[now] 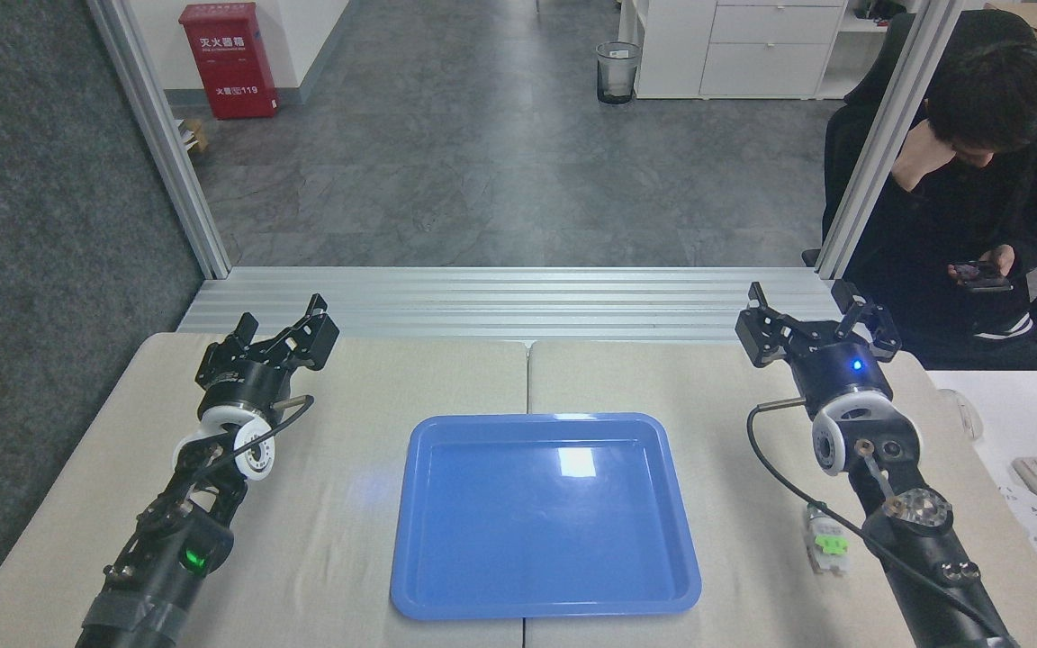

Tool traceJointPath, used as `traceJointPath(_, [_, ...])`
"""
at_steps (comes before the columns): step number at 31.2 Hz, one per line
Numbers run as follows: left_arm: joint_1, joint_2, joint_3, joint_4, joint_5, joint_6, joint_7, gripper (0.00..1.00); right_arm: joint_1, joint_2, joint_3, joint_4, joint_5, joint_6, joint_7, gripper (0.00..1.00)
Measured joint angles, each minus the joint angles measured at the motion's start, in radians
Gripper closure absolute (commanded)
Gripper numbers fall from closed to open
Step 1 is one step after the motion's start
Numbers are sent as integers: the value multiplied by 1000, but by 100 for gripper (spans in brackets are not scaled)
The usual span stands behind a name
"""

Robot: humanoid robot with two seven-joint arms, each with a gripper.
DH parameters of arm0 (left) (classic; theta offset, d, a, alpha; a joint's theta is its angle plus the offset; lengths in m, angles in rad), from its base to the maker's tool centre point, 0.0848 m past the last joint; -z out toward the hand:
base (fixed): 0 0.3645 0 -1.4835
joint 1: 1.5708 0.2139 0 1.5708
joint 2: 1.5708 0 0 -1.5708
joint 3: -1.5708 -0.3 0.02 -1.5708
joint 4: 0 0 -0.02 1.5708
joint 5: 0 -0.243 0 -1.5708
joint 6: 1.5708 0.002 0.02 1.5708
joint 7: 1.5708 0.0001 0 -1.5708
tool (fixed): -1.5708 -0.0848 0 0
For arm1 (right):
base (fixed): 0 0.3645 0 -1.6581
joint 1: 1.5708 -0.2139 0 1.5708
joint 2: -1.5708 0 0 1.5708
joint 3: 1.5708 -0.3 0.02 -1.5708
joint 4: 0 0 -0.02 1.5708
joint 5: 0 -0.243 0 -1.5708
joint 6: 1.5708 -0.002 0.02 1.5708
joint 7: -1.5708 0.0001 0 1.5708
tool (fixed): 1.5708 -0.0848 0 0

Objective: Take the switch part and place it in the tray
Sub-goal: 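Open the right gripper and lower it toward the green switch part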

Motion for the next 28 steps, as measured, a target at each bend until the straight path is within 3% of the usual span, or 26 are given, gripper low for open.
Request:
traceJointPath(10, [0, 1, 0, 0, -2, 0, 0, 0, -104, 31, 33, 88, -21, -6, 0, 1])
traceJointPath(22, [0, 1, 0, 0, 0, -1, 0, 0, -139, 46, 58, 147, -68, 63, -30, 0])
traceJointPath(28, [0, 1, 0, 0, 0, -2, 0, 0, -150, 43, 66, 165, -78, -44, -8, 3])
